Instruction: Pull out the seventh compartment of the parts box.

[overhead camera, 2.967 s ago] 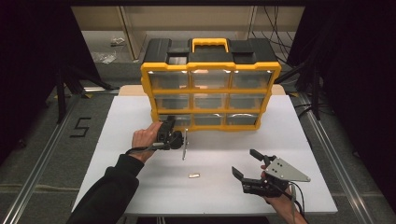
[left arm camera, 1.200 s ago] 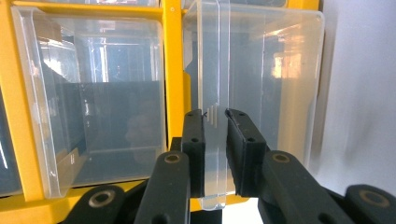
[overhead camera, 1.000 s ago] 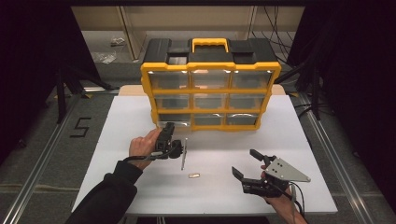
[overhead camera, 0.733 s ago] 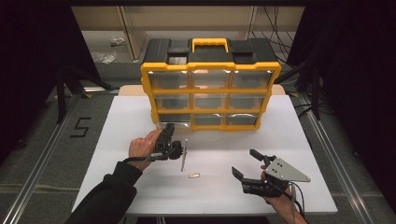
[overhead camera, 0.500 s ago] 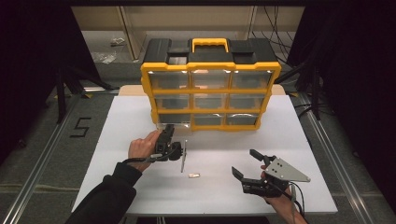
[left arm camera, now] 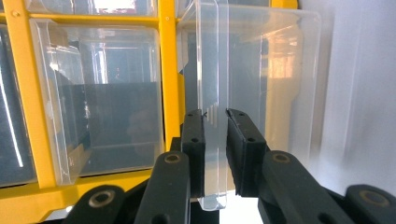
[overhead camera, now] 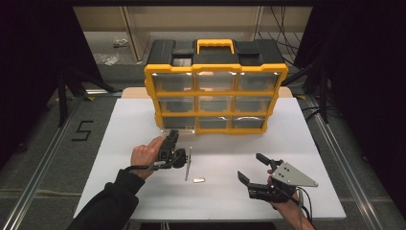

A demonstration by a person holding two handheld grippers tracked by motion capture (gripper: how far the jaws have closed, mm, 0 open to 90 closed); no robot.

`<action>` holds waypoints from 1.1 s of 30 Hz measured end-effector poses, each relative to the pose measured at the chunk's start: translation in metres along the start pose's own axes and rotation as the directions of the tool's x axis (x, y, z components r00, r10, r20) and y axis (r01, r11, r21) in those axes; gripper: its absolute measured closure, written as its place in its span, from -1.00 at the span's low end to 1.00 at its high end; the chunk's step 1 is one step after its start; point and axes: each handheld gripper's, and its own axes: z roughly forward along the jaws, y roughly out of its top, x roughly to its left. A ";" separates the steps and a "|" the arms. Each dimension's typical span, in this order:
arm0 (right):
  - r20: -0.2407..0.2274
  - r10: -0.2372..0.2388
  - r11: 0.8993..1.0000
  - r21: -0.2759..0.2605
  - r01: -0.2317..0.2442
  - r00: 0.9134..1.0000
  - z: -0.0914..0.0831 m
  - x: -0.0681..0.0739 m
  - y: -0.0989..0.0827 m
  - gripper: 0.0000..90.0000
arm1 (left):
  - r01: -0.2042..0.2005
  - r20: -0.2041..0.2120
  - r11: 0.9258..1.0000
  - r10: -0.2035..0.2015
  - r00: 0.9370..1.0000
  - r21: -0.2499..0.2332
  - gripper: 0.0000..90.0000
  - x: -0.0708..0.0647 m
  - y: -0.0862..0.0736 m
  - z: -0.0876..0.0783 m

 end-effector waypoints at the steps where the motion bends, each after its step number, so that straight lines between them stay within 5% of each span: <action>1: 0.000 0.000 1.000 0.000 0.000 1.000 0.000 0.000 0.000 -0.64 | 0.010 0.005 1.000 -0.010 1.000 0.000 0.72 -0.001 0.000 -0.001; 27: 0.001 0.000 1.000 0.001 0.000 1.000 0.000 0.000 0.000 -0.64 | -0.004 0.011 1.000 0.004 1.000 0.004 0.71 -0.004 0.002 -0.015; 28: 0.001 0.000 1.000 0.001 0.000 1.000 0.000 0.000 0.000 -0.64 | -0.006 0.015 1.000 0.006 1.000 -0.002 0.72 -0.004 0.002 -0.016; 29: 0.001 0.000 1.000 0.001 0.000 1.000 0.000 0.000 0.000 -0.64 | 0.016 0.019 1.000 -0.016 1.000 -0.024 0.93 -0.003 0.002 -0.019; 33: 0.000 0.001 1.000 0.001 -0.001 1.000 0.000 0.000 0.000 -0.64 | 0.015 0.016 0.999 -0.015 1.000 -0.028 0.86 -0.005 0.003 -0.021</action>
